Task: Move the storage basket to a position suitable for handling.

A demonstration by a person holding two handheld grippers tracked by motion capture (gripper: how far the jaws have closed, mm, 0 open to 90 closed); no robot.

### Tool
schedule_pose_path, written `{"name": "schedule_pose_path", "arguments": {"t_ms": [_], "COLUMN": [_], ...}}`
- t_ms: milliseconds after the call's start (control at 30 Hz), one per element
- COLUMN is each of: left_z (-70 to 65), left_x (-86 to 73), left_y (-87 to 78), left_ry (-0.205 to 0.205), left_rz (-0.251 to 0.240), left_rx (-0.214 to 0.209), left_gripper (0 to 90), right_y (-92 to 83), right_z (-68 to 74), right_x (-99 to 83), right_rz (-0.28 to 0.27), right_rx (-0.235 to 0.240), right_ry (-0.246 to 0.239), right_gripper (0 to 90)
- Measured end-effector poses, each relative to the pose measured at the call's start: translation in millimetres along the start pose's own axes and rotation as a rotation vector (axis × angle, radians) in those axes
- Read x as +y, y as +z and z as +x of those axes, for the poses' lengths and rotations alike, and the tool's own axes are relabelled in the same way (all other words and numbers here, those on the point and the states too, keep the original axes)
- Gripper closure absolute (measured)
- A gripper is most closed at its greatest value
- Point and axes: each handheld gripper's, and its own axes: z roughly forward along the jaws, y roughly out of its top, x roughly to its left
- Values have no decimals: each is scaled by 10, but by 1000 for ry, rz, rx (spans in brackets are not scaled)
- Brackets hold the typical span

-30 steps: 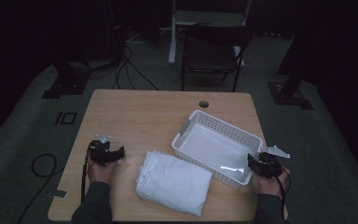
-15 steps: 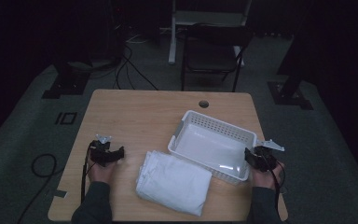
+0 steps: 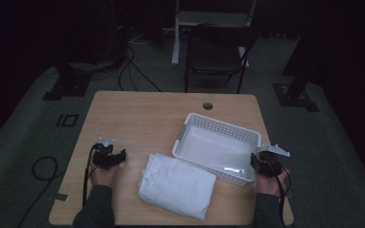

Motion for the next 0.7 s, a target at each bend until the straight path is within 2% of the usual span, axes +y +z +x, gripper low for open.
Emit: {"name": "schedule_pose_path", "arguments": {"t_ms": [267, 700], "left_z": [-27, -124], "left_x": [0, 35], "left_y": [-22, -156], "left_ry": [12, 41], "left_rz": [5, -45], "left_rx": [-9, -62], "left_gripper": [386, 388], "right_y": [77, 245], "right_z": [19, 57], "right_x": [73, 225], "right_rz": [-8, -12], "right_rx": [-23, -37], "right_ry": [12, 40], "right_gripper": [708, 759]}}
